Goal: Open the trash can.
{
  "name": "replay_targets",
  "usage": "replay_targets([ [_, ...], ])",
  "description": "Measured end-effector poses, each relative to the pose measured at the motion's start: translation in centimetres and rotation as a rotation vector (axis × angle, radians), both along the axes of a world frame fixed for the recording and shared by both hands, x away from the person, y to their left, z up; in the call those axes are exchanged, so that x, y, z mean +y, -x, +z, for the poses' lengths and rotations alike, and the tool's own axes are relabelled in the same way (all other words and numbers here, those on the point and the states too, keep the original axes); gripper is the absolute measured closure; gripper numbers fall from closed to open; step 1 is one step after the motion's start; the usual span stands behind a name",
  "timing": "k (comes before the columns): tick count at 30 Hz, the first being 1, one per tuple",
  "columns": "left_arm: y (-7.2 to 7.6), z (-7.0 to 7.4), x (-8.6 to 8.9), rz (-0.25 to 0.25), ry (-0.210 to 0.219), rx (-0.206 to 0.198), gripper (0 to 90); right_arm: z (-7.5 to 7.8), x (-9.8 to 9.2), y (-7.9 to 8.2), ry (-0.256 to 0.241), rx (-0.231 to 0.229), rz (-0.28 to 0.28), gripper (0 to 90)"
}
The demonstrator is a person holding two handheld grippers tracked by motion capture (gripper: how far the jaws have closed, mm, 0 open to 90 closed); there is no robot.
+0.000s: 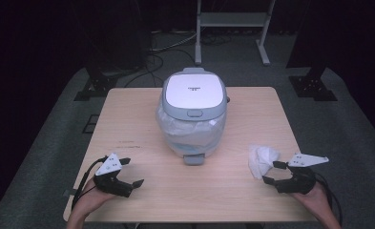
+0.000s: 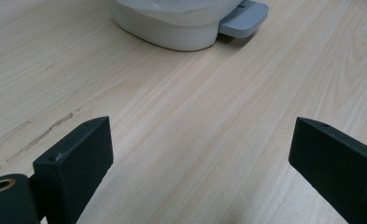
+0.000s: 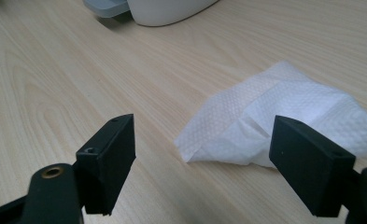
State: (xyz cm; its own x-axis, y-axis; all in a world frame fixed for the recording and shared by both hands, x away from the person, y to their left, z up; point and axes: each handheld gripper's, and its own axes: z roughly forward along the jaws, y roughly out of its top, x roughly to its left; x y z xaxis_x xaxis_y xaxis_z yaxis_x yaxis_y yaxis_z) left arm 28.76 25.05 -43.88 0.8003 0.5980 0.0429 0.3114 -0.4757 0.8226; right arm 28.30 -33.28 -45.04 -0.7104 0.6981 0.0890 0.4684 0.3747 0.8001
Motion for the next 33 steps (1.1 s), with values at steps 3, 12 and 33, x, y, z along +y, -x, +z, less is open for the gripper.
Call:
replay_targets([
  [3, -0.1, 0.3, -0.1, -0.010, -0.006, 0.005, 5.6, 0.0, -0.1, 0.0, -0.002, 0.004, -0.002, 21.6],
  [12, -0.6, 1.9, -0.6, -0.066, 0.010, 0.012, 6.1, 0.1, -0.2, 0.1, -0.007, -0.003, -0.005, 21.6],
  [33, -2.2, 8.3, -2.8, -0.201, -0.009, -0.016, 8.7, 0.5, -0.6, 0.3, -0.016, -0.018, -0.016, 21.6],
])
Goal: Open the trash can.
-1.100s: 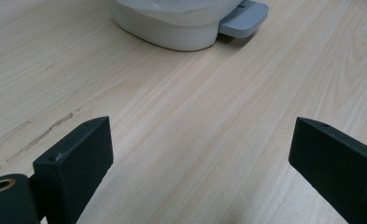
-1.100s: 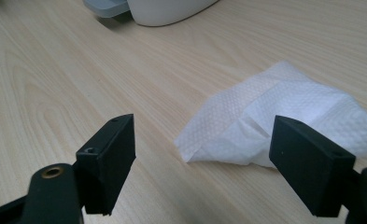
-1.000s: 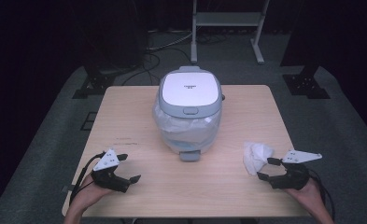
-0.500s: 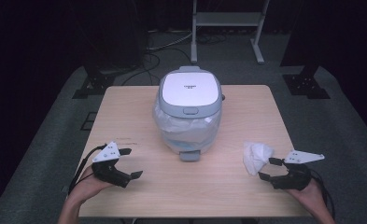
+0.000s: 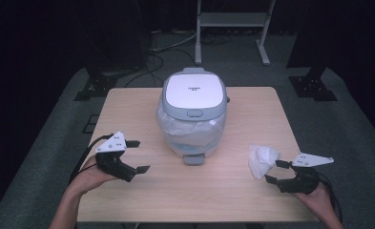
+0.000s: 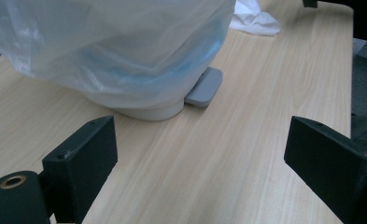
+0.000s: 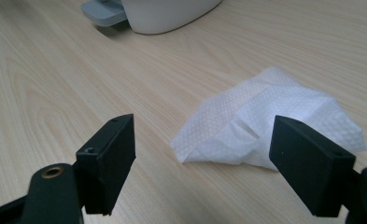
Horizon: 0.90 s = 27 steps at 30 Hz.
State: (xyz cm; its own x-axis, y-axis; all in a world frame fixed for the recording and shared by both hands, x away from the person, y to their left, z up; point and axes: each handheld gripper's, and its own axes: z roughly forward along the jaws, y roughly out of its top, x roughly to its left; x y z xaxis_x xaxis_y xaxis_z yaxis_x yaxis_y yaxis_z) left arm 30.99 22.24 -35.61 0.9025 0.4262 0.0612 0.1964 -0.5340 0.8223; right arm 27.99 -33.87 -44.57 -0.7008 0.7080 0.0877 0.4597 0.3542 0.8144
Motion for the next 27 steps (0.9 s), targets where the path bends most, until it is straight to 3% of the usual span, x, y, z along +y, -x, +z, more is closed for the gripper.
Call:
replay_targets([
  [2, -0.1, 1.0, -0.3, -0.020, -0.005, -0.013, 12.5, 0.0, 0.0, 0.0, 0.000, 0.000, 0.000, 21.6],
  [8, -0.5, 3.4, -1.2, -0.056, 0.001, -0.029, 12.6, 0.1, 0.0, 0.0, 0.000, -0.002, 0.000, 21.6],
  [27, -1.5, 7.8, -3.0, -0.120, -0.011, -0.079, 14.1, 0.1, 0.0, 0.1, -0.005, -0.004, -0.001, 21.6],
])
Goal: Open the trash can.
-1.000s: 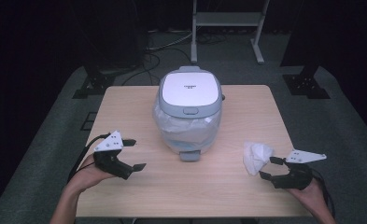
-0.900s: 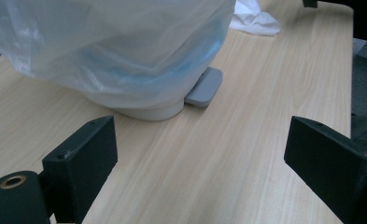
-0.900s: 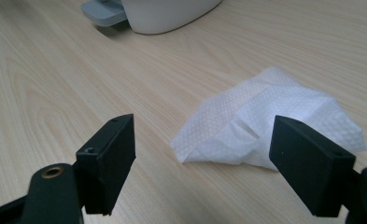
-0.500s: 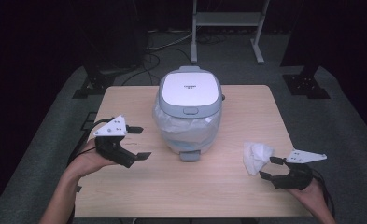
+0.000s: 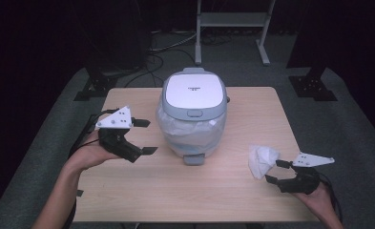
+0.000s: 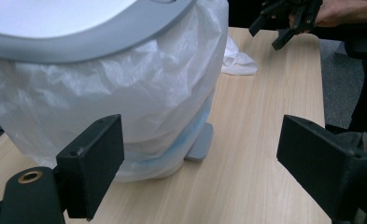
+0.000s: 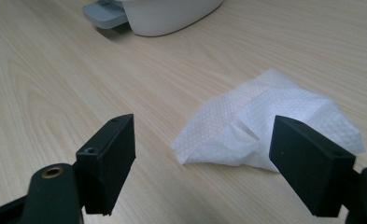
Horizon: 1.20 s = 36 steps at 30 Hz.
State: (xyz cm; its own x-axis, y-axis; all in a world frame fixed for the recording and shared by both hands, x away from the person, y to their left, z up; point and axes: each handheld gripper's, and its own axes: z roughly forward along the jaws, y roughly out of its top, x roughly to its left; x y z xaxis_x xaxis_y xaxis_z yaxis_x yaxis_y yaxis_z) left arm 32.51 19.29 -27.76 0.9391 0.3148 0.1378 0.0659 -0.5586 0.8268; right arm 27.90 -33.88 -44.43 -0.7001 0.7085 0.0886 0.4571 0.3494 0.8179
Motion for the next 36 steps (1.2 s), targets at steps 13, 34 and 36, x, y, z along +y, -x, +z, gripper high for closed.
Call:
replay_targets([
  [13, -1.3, 2.9, -1.3, -0.016, 0.022, -0.017, 18.8, 0.1, -0.1, 0.0, -0.007, -0.007, -0.003, 21.6],
  [34, -3.4, 5.0, -5.3, -0.068, -0.009, -0.020, 38.1, 0.3, -0.6, 0.0, -0.023, -0.013, -0.011, 21.6],
  [36, -3.6, 5.1, -5.7, -0.074, -0.011, -0.016, 40.1, 0.3, -0.6, 0.0, -0.024, -0.013, -0.011, 21.6],
])
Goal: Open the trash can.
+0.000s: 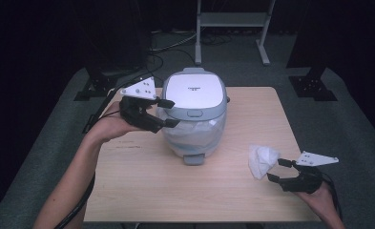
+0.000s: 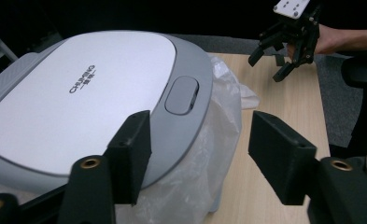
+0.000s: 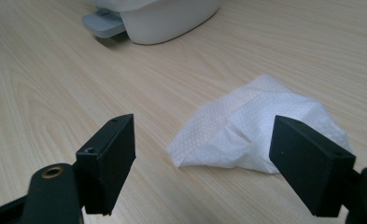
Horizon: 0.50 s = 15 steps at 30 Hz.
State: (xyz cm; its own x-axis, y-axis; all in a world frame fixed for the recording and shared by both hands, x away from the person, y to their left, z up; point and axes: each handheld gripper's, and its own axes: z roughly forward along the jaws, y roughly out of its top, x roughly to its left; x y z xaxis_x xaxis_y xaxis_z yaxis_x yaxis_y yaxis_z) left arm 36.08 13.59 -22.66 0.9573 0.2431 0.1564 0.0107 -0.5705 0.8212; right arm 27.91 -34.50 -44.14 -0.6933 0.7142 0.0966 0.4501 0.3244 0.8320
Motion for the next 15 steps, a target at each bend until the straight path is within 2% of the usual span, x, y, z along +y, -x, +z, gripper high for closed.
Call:
replay_targets([
  [6, -0.6, 0.1, -1.3, -0.027, -0.012, 0.003, 49.7, 0.1, -0.1, 0.0, -0.006, -0.001, -0.005, 21.6],
  [15, -1.4, 0.2, -2.6, -0.038, -0.020, 0.011, 60.3, 0.1, -0.3, 0.0, -0.012, -0.007, -0.008, 21.6],
])
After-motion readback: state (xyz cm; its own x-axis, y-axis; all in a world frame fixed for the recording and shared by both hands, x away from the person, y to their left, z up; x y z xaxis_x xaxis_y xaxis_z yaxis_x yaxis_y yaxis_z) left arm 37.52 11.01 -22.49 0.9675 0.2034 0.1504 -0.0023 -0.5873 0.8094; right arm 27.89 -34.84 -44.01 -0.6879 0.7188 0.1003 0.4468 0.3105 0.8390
